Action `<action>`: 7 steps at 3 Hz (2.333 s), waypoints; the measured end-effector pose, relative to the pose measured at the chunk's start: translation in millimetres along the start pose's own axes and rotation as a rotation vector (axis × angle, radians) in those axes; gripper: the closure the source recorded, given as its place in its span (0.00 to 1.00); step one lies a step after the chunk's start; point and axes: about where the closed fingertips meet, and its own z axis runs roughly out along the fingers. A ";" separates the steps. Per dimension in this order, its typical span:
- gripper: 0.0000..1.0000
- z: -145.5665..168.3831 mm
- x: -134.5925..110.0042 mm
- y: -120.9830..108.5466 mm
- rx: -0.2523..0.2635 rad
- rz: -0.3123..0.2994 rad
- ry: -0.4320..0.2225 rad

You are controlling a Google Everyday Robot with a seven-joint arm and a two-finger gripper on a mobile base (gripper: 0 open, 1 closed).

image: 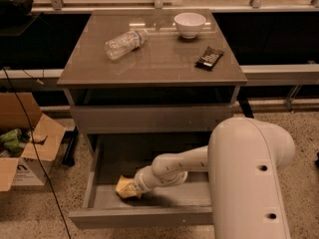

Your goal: Pick sponge from middle drawer and place on counter

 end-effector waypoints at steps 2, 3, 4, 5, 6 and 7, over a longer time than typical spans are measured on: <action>0.89 -4.5 -5.6 -1.2 0.001 0.000 0.000; 1.00 -32.6 -18.1 1.3 -0.022 0.000 -0.065; 1.00 -103.1 -65.6 18.7 -0.088 -0.071 -0.203; 1.00 -228.2 -110.2 14.7 -0.113 -0.163 -0.385; 1.00 -305.3 -140.4 10.8 -0.122 -0.270 -0.478; 1.00 -362.2 -176.7 4.2 -0.123 -0.398 -0.539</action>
Offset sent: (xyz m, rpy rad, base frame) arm -0.0045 -0.0235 0.0943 0.1856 -0.0113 -0.0390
